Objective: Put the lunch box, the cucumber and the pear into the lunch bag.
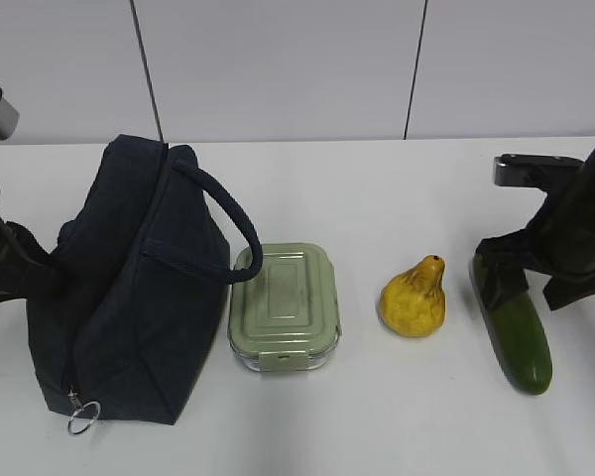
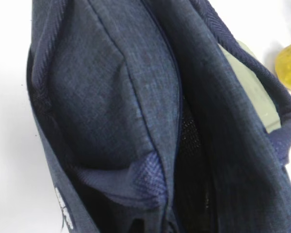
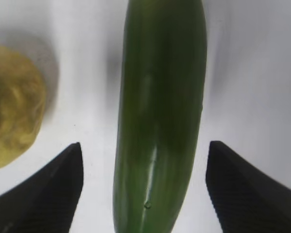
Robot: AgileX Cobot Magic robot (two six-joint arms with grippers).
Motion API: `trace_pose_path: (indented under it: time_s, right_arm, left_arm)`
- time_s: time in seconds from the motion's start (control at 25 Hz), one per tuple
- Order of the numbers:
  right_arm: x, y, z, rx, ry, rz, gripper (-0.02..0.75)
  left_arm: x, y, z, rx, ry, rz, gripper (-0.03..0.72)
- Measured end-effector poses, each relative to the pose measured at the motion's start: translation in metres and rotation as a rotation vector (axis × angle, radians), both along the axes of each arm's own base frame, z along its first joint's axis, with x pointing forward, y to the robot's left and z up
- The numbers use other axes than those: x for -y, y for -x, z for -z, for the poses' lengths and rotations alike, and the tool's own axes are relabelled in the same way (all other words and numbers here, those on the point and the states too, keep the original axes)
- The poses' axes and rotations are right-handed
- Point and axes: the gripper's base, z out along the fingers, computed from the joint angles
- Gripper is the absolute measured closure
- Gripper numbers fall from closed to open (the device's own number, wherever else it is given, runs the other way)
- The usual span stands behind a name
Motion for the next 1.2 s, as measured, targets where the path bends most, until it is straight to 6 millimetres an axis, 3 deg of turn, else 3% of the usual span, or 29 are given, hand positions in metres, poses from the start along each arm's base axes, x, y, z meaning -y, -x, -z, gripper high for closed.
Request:
trace_pose_path:
  time_s: [0.4,0.48,0.64,0.8,0.96,1.2]
  right_arm:
    - [0.001,-0.011,0.026,-0.074,0.025,-0.016,0.151]
    - [0.002,-0.011,0.029,-0.086,0.031,-0.019,0.173]
    - [0.003,-0.01,0.029,-0.097,0.051,-0.035,0.33]
    - [0.004,-0.009,0.028,-0.116,0.064,-0.043,0.347]
    - [0.004,-0.005,0.002,-0.055,0.061,-0.043,0.348]
    - [-0.006,0.007,-0.074,0.154,-0.072,-0.017,0.348]
  left_arm:
    - [0.0,-0.001,0.0,0.009,-0.003,0.0,0.685]
    - [0.0,-0.001,0.0,0.009,-0.004,0.0,0.685]
    - [0.0,-0.001,0.0,0.011,-0.004,-0.001,0.685]
    - [0.0,-0.001,0.0,0.012,-0.004,-0.001,0.685]
    - [0.0,-0.001,0.0,0.013,-0.004,-0.001,0.685]
    - [0.0,-0.001,0.0,0.013,-0.004,-0.001,0.685]
